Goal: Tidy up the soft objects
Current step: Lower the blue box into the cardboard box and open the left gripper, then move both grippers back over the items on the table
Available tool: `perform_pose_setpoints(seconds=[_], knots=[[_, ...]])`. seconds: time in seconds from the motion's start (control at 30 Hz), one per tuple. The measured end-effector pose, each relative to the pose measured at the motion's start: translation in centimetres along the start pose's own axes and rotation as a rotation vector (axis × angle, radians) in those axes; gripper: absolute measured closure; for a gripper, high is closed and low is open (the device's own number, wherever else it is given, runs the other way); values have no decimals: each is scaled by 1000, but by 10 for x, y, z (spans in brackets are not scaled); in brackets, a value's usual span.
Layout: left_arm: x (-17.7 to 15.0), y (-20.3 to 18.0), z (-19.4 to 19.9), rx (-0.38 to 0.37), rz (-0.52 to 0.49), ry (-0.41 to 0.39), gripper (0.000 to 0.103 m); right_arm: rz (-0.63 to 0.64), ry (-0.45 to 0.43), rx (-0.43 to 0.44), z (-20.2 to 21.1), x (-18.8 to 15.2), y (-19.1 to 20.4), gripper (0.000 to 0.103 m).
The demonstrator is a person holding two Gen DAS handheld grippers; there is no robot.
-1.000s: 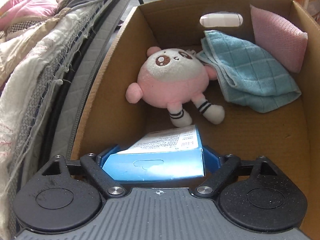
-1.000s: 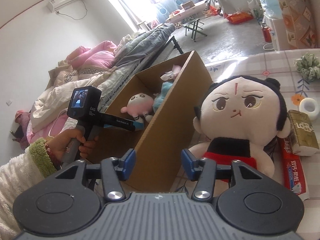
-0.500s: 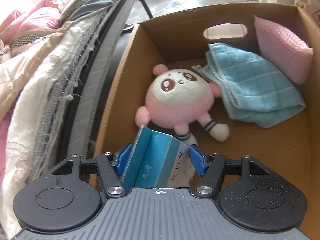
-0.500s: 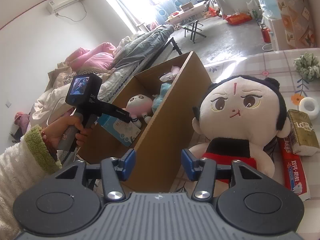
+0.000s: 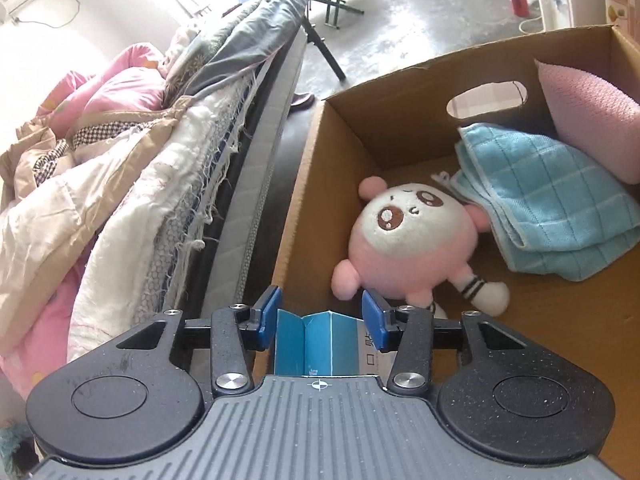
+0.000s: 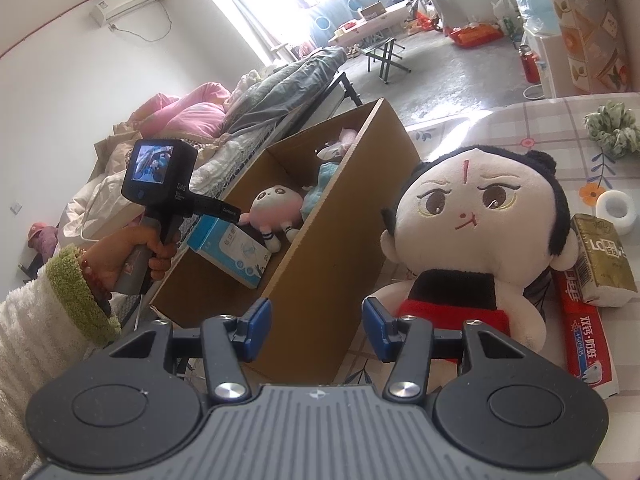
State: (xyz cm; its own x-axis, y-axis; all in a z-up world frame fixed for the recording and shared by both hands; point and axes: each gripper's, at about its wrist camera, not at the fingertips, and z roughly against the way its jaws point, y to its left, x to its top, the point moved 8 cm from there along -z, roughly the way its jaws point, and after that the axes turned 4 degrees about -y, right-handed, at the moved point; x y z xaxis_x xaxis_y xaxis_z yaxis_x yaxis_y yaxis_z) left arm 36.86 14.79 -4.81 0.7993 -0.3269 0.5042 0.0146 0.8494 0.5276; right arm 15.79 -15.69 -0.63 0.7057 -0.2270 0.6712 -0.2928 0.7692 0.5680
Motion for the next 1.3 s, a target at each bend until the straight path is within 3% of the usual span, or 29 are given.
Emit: perform_pose_setpoints(seconds=[0.37,0.57,0.63,0.77,0.87,1.1,1.3], knots=[[8,22,39,-116,128,-45,32,7,-44,23,15,2,1,49],[1,15,86,-259,198,-85,24,4,-94,21,37,-10,-8,30],[-1,4,106,-314,190,-107,18,-2,-113,5,48,-16,-14,28],[3,-30,152,-413,137,-152,8,17,-175,-74,70,-25,-29,16],[11,-61,188,-502,96,-170,5,43,-233,-144,88,-28,-41,4],[31,-152,268,-661,-41,-242,0,90,-385,-292,123,-21,-74,4],[35,-235,292,-754,-178,-231,0,77,-391,-382,119,-30,-108,5]])
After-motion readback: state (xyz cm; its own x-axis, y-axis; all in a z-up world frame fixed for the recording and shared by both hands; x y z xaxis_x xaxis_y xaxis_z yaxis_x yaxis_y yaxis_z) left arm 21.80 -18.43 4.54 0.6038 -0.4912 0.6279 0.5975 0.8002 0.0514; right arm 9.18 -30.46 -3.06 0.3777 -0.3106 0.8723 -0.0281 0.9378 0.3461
